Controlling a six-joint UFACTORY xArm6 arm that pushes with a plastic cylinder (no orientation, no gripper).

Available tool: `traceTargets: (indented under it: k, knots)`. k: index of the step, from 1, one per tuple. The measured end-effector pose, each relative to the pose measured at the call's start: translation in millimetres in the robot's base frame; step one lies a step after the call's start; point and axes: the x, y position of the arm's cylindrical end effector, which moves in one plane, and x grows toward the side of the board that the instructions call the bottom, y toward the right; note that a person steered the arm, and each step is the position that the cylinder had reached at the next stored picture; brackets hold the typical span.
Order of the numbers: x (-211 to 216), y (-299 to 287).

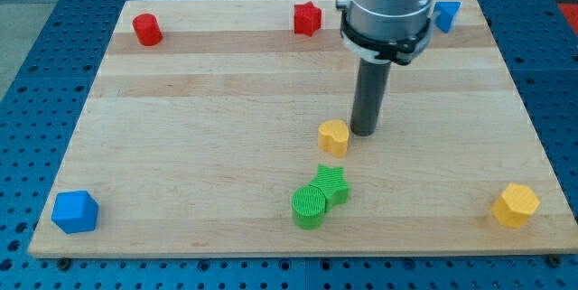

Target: Move the heart diagonal top left to the green star

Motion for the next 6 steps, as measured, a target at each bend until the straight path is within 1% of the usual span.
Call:
traceTargets:
  k: [2, 3, 4, 5, 6]
  knots:
    - [0, -36]
    - [0, -63]
    - [4, -45]
    - [61, -16]
    - [63, -32]
